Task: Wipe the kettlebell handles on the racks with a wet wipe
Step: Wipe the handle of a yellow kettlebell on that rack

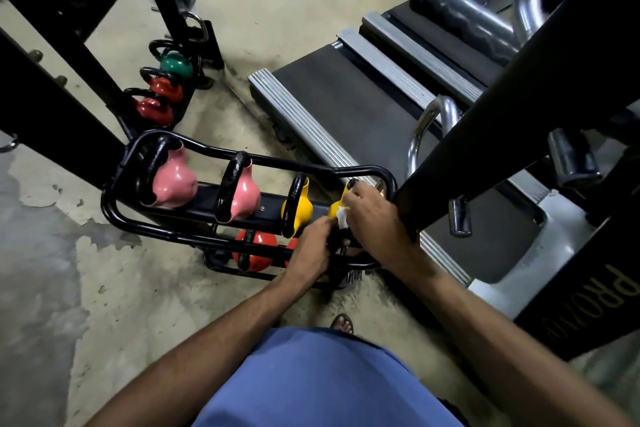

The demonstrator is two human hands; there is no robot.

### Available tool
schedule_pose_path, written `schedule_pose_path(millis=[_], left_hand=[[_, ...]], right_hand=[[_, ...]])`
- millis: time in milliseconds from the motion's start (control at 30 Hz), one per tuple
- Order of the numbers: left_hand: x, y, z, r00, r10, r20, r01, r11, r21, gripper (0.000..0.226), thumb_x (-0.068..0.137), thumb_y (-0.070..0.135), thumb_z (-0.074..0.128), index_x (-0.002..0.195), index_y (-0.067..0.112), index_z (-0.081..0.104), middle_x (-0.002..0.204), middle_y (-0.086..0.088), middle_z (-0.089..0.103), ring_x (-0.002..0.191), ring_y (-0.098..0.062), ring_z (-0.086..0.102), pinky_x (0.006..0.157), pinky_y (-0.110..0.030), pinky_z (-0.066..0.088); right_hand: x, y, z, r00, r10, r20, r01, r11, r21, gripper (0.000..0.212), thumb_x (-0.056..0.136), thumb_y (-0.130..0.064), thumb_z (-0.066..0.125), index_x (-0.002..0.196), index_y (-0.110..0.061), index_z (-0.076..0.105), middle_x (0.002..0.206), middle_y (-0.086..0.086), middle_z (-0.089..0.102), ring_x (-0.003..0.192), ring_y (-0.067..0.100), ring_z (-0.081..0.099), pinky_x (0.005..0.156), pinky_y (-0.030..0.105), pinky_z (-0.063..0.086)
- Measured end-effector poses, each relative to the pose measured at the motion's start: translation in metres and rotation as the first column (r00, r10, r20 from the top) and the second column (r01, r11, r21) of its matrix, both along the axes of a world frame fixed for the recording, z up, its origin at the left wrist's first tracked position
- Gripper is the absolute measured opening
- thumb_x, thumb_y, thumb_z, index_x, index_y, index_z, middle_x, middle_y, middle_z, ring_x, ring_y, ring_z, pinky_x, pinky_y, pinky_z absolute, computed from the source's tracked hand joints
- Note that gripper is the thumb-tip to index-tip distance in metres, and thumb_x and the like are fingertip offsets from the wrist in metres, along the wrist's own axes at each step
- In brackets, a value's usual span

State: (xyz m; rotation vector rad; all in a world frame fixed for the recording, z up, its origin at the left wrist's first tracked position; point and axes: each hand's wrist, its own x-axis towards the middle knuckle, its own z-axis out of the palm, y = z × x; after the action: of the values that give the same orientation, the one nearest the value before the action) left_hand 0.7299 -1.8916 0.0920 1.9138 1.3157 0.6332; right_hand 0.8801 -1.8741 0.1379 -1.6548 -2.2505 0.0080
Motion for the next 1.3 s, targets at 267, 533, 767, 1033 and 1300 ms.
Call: schedule_pose_path(millis=[267,533,767,1033,1300], left_hand=[[-0.005,0.007,-0.012,0.998,-0.054,0.035,0.057,0.996,-0.075,0.02,0.085,0.008,0.073,0.104,0.009,0.077,0.109,0.0,0.07,0.101,-0.013,0.065,0.092,-0.031,0.053],[-0.001,0.008,-0.013,0.997,-0.042,0.069,0.047,0.997,-0.062,0.015,0.085,0.01,0.078,0.098,0.003,0.076,0.105,-0.007,0.07,0.097,-0.019,0.066,0.089,-0.034,0.052],[-0.006,0.009,-0.014,0.994,-0.092,0.06,0.094,0.995,-0.042,0.02,0.088,0.01,0.069,0.106,0.01,0.076,0.108,-0.001,0.07,0.1,-0.016,0.066,0.089,-0.033,0.054],[-0.003,0.006,-0.016,0.999,-0.023,0.041,0.025,0.999,-0.048,0.013,0.088,0.011,0.067,0.097,0.02,0.067,0.091,0.012,0.068,0.078,0.01,0.058,0.066,-0.024,0.052],[0.0,0.005,-0.019,0.996,0.053,-0.074,-0.053,0.999,0.009,0.017,0.098,0.003,0.053,0.089,0.006,0.067,0.08,0.005,0.062,0.072,-0.001,0.055,0.063,-0.017,0.046]], right_hand=[[-0.033,-0.015,-0.016,0.117,-0.719,-0.685,0.376,0.671,-0.64,0.02,0.088,-0.005,0.055,0.096,-0.01,0.073,0.083,0.002,0.074,0.077,0.02,0.068,0.074,0.033,0.057],[-0.019,0.011,0.014,-0.334,-0.755,-0.564,0.069,0.578,-0.813,0.034,0.1,0.008,0.037,0.075,-0.014,0.046,0.057,-0.002,0.056,0.035,0.003,0.055,0.035,0.014,0.043],[-0.031,-0.014,-0.018,0.226,-0.634,-0.74,0.409,0.751,-0.519,0.018,0.08,-0.009,0.061,0.095,-0.013,0.07,0.089,-0.004,0.072,0.084,0.005,0.068,0.083,0.029,0.055],[-0.023,-0.006,-0.032,0.974,-0.126,0.189,0.151,0.981,-0.123,0.005,0.08,-0.018,0.067,0.083,-0.014,0.068,0.092,0.004,0.061,0.103,0.031,0.054,0.08,0.043,0.048],[-0.023,-0.016,-0.003,0.962,-0.04,0.272,0.07,0.992,-0.102,0.004,0.081,-0.021,0.068,0.078,-0.019,0.066,0.084,0.0,0.062,0.091,0.029,0.054,0.076,0.042,0.043]])
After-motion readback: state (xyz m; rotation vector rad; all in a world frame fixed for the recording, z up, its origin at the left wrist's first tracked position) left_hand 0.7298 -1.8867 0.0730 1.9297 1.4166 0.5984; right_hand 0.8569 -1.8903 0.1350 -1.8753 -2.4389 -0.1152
